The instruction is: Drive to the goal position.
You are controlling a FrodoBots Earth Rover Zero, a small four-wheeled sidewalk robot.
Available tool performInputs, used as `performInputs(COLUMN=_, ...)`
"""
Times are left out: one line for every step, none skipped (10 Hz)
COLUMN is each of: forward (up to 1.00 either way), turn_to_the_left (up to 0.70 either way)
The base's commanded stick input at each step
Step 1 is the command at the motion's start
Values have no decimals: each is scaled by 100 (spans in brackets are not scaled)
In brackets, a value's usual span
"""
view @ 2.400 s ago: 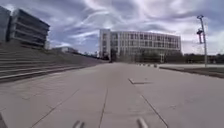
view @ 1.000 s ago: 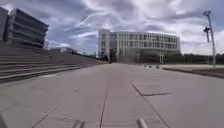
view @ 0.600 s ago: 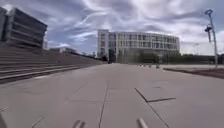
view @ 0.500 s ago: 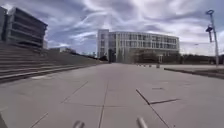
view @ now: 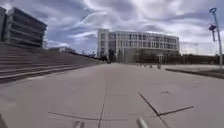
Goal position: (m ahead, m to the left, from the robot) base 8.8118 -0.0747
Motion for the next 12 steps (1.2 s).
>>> performInputs(forward=70, turn_to_the_left=0)
performInputs(forward=70, turn_to_the_left=0)
performInputs(forward=70, turn_to_the_left=0)
performInputs(forward=70, turn_to_the_left=0)
performInputs(forward=70, turn_to_the_left=0)
performInputs(forward=70, turn_to_the_left=0)
performInputs(forward=70, turn_to_the_left=0)
performInputs(forward=70, turn_to_the_left=0)
performInputs(forward=70, turn_to_the_left=0)
performInputs(forward=70, turn_to_the_left=0)
performInputs(forward=70, turn_to_the_left=0)
performInputs(forward=70, turn_to_the_left=0)
